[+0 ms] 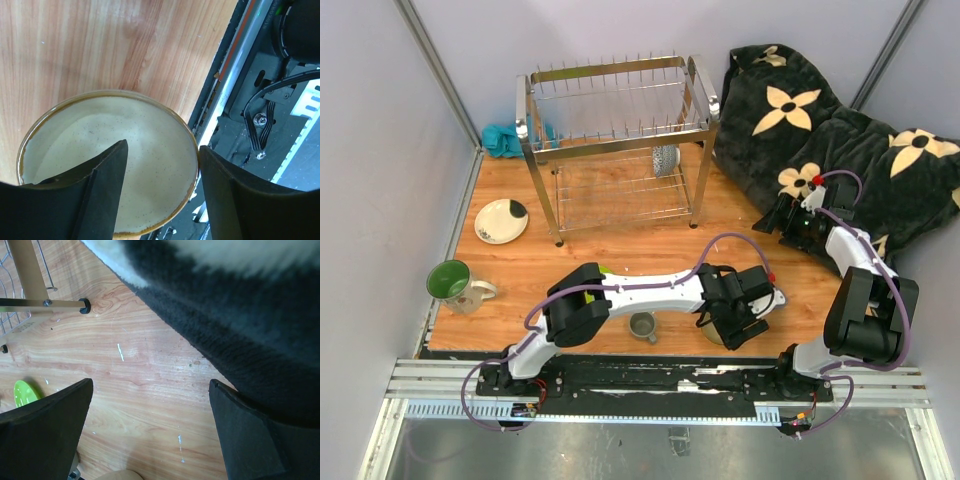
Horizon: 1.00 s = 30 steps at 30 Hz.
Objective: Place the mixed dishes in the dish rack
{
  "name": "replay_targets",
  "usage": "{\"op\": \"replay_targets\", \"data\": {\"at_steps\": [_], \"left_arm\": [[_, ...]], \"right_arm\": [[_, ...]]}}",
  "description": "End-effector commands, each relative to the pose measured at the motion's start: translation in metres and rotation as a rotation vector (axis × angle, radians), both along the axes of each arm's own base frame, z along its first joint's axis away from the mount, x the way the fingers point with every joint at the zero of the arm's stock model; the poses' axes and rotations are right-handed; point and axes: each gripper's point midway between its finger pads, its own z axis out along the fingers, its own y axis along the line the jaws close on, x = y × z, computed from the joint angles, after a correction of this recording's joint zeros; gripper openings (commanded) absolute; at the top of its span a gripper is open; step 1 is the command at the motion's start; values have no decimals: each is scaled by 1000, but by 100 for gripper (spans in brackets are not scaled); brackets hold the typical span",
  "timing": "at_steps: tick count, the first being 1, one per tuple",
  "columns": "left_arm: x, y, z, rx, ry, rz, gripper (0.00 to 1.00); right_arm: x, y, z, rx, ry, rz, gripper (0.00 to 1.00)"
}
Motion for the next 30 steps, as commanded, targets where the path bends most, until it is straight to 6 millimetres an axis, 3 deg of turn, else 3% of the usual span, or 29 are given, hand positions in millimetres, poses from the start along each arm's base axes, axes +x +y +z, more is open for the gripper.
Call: {"op": "replay_targets", "data": {"at_steps": [1, 22, 30], "left_arm": [[-1, -8, -1, 8, -21, -22, 63], [22, 4, -24, 102, -135, 31, 43], [30, 0, -13, 73, -173, 56, 20]], "right_arm": [[-22, -20, -28, 24, 151, -132, 100], [-23, -20, -34, 33, 159, -134, 100], [-24, -19, -36, 39, 163, -134, 100]]}}
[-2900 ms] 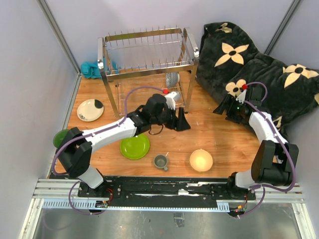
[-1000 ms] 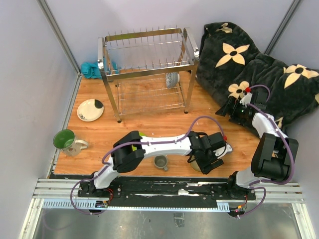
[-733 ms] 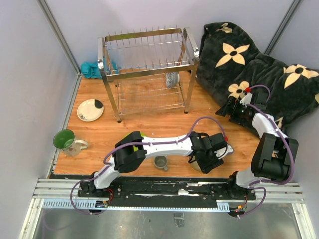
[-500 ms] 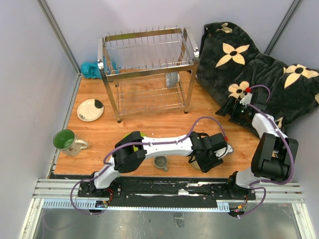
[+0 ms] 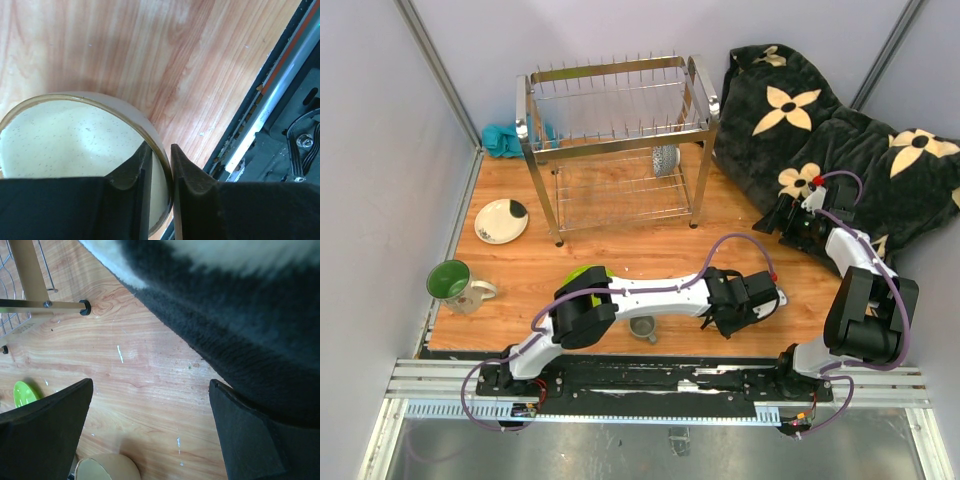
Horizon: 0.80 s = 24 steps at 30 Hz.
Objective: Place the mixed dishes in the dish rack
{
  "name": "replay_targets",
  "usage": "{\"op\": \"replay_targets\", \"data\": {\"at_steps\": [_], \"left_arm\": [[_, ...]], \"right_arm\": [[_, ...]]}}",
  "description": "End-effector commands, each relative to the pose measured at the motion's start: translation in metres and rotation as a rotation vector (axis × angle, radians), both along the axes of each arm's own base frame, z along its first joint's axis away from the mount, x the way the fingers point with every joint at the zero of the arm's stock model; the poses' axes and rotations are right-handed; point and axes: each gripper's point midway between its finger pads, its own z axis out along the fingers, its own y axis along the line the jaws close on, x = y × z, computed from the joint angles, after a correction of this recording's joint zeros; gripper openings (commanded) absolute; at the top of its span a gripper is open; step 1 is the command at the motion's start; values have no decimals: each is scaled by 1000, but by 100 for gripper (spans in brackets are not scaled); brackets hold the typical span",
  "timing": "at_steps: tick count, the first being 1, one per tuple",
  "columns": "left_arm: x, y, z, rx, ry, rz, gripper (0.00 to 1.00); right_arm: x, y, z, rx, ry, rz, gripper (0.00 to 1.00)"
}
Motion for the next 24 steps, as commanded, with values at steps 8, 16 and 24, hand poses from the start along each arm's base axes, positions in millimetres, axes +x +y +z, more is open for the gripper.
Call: {"op": "replay_targets", "data": {"at_steps": [8, 16, 24], "left_arm": [[11, -6, 9, -23, -46, 6, 29], [10, -8, 14, -28, -42, 3, 33], [7, -7, 20, -35, -29, 4, 28]], "right_arm": [[-24, -17, -37, 48, 181, -135, 100], [-25, -16, -39, 50, 183, -133, 100], [-24, -16, -41, 57, 186, -134, 100]]}}
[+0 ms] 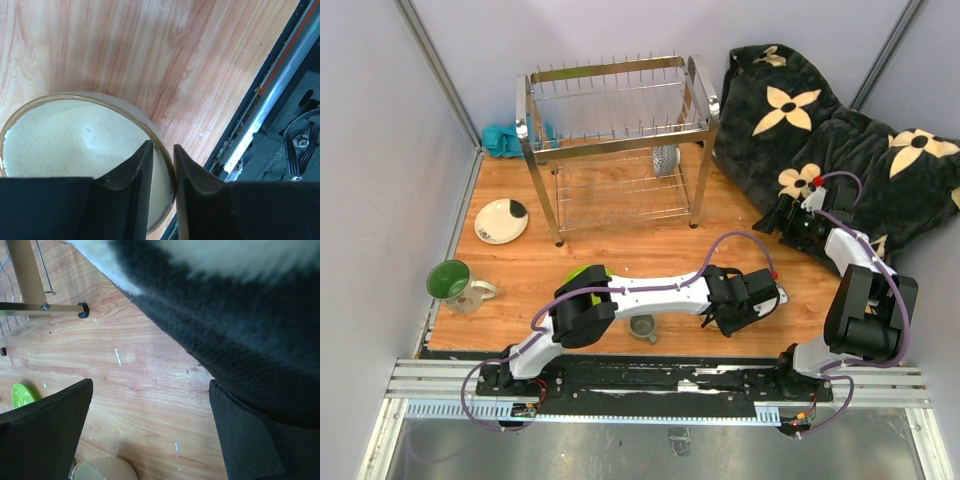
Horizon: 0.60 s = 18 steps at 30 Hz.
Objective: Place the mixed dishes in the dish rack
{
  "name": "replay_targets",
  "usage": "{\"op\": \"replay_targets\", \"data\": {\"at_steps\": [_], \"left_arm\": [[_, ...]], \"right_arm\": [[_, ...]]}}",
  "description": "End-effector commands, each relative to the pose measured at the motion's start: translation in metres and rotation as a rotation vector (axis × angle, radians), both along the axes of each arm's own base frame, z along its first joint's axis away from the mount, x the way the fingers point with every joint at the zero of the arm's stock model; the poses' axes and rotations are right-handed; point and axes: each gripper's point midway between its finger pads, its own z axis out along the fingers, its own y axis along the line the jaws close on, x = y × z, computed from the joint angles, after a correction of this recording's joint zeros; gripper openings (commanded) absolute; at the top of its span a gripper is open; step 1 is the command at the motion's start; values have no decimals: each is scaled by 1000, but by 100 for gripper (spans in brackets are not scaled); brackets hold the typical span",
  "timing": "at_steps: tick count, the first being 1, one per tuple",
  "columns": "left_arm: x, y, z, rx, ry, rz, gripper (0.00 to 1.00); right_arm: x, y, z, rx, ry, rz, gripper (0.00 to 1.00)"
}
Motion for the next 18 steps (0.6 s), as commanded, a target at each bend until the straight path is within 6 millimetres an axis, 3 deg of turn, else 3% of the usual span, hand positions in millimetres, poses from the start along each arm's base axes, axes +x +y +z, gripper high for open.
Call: {"op": "replay_targets", "data": {"at_steps": [1, 4, 5, 9, 18], "left_arm": [[2, -6, 10, -26, -3, -6, 23], [2, -6, 9, -21, -4, -8, 3], [4, -5, 11, -23, -9, -2, 1], [24, 0, 34, -96, 4, 73, 0], [86, 23, 122, -519, 218, 233, 0]], "right_arm": [[-27, -14, -37, 60, 196, -133, 100], [-28, -14, -37, 63, 196, -133, 100], [-27, -14, -37, 62, 194, -132, 100], [-29, -12, -38, 69, 197, -131, 100], [-30, -8, -37, 85, 194, -121, 100]]}}
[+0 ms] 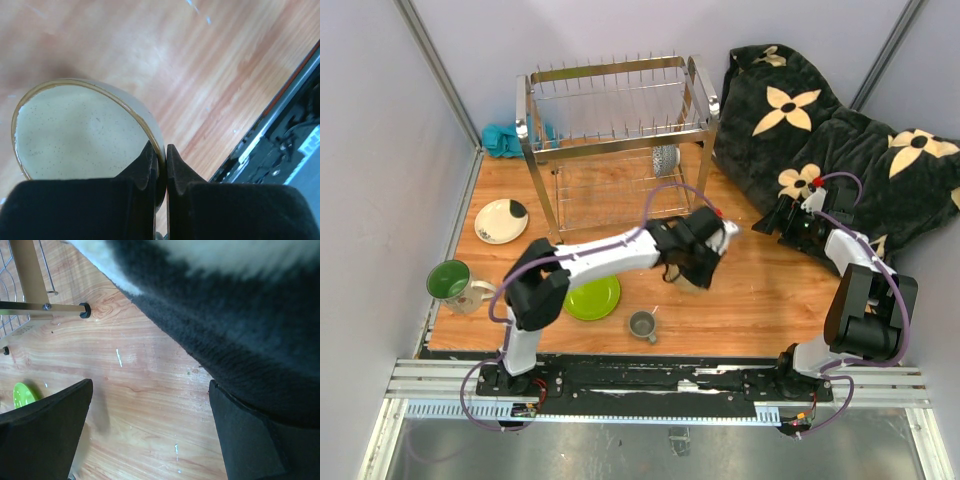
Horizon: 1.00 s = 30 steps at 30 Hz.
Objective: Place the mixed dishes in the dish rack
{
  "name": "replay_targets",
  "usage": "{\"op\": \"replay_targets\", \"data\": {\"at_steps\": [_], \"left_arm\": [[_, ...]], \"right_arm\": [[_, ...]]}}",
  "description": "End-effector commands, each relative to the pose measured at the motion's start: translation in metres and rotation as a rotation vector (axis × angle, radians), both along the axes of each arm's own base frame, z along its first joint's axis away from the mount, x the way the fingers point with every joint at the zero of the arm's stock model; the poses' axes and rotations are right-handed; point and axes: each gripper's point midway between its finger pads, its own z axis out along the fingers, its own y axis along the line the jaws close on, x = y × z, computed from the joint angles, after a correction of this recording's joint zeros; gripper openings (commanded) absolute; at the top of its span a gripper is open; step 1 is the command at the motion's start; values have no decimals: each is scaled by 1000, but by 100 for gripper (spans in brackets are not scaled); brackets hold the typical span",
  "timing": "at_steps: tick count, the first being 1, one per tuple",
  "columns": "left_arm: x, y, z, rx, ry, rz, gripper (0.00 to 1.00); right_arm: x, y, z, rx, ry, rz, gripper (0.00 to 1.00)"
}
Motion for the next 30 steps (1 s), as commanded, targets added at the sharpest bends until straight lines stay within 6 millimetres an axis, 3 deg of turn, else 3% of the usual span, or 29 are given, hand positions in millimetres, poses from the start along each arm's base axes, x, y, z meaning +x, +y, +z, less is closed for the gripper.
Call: {"op": "replay_targets", "data": {"at_steps": [1, 10, 18, 25, 30], "left_arm": [[27, -17, 89, -345, 24, 20, 0], [61, -3, 131, -630, 175, 61, 0], [79, 26, 146, -846, 277, 105, 0], [116, 42, 148, -909, 258, 129, 0], [141, 57, 161, -977, 245, 155, 1]], "right_arm": [[-31, -8, -35, 75, 203, -126, 100], [-33, -2, -28, 72, 198, -107, 99], [-36, -4, -25, 53, 199, -107, 99], [-41, -4, -22, 41, 207, -106, 99], [-45, -6, -20, 27, 215, -105, 99]]}}
